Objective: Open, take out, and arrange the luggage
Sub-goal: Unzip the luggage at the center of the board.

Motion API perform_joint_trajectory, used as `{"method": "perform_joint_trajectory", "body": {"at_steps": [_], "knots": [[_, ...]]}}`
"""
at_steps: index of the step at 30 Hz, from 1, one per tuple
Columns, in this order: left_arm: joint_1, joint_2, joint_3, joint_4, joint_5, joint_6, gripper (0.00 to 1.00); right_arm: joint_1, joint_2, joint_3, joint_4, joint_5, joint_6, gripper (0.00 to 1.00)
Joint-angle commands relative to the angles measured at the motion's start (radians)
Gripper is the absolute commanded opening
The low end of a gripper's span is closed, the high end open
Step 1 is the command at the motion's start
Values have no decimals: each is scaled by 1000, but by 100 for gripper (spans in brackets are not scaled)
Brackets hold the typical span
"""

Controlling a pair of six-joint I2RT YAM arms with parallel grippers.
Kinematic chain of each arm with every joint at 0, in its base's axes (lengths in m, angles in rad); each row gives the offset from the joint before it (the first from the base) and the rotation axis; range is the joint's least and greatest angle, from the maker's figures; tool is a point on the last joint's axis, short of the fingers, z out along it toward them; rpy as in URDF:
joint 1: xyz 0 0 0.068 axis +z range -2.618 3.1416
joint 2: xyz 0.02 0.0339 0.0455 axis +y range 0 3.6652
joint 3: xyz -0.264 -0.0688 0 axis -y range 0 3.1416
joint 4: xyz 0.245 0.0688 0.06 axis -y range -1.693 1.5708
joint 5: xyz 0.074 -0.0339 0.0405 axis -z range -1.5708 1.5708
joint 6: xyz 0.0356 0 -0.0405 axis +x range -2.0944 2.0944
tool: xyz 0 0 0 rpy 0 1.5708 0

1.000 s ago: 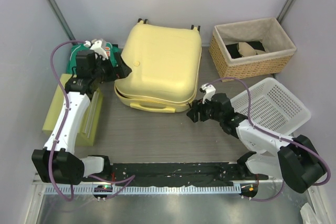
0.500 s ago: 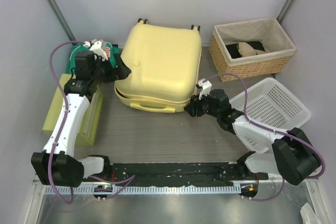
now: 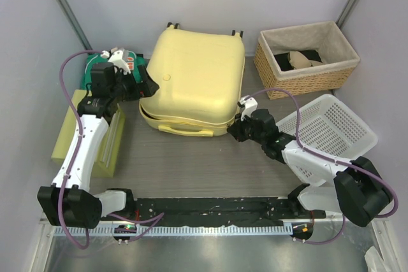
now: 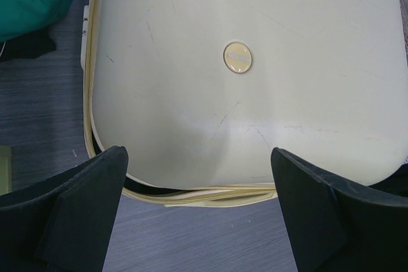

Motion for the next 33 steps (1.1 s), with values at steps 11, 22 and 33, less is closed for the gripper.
{"method": "perform_joint_trajectory", "body": {"at_steps": [11,22,33], "knots": [[1,16,7,5,0,20,100,-27,-8,24,-39,551,-22,1],[7,-73,-228,100,-84,-190,100,-27,10,12,22,485,1,1],[42,-10,-386,301,-26,-362,80,-27,-1,-11,33,465,12,1]]}}
